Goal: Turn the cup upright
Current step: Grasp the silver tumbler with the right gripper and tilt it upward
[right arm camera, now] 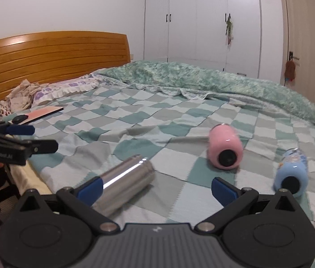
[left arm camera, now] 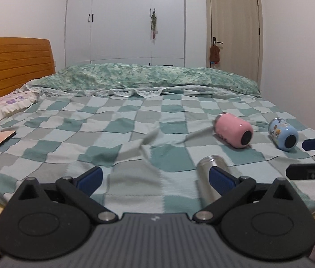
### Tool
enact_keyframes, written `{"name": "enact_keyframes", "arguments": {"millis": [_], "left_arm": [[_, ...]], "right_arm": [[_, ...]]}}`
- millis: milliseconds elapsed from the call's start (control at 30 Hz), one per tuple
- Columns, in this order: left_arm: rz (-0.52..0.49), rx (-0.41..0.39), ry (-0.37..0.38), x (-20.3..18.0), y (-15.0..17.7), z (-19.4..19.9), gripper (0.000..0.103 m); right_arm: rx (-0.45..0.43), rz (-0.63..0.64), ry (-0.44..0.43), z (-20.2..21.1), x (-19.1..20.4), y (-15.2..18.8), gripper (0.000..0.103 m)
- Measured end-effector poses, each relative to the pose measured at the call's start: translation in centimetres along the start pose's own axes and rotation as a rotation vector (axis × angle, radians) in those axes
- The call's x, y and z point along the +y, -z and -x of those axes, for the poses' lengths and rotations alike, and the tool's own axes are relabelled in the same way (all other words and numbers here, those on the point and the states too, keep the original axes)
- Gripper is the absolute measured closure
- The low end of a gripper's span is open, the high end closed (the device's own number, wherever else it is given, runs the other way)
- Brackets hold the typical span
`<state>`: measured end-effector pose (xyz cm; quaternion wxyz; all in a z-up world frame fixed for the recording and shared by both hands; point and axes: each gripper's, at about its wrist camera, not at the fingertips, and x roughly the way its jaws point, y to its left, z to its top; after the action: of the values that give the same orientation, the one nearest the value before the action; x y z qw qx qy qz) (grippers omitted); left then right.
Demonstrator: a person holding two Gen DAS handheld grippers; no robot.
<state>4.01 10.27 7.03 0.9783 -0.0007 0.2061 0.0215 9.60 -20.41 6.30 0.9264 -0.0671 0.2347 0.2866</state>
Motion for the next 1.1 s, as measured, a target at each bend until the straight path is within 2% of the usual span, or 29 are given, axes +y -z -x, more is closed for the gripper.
{"name": "enact_keyframes", "arguments": {"millis": [167,333,467,600,800,967,1000,1100], "left_arm": [[0.004,-0.005,-0.019,3.0,1.3,0.5,0.0],[0.004,0.023,-0.023,5.2,2.5,-0.2,0.0],[-0.004,0.039,-0.008,6.4,2.7,-1.3,0.0],[-0.021,0.046,-0.002,7.0,2.5,-2.8,0.0],[-0.033,0.064,-0.006,7.9,2.2,-5.4,0.0],[-0.031,0.059,-0.009,7.8,2.5,-5.8,0.0],[-0.034,0.054,-0.005,7.7,2.6,-5.7,0.0],[-0.036,0.057,0.014,7.5,2.9,-5.4,0.0]], "right_arm": [[0.061,-0.042,-0.008,-2.7,2.3,-1.0,0.0],[0.139,-0.116,-0.039,-6.5,3.3,-1.6,0.0],[0.213,-0.173,-0.048,-9.5,3.3,-2.0,0.001],[0.288,-0.234,-0.071,-12.6,2.5,-2.4,0.005],[0.365,-0.304,-0.085,-16.7,1.9,-2.7,0.008],[0.454,-0.362,-0.085,-19.6,1.1,-1.9,0.024],[0.454,-0.364,-0.085,-19.9,1.0,-1.8,0.024],[0.438,-0.378,-0.122,-19.7,0.8,-2.2,0.034]]}}
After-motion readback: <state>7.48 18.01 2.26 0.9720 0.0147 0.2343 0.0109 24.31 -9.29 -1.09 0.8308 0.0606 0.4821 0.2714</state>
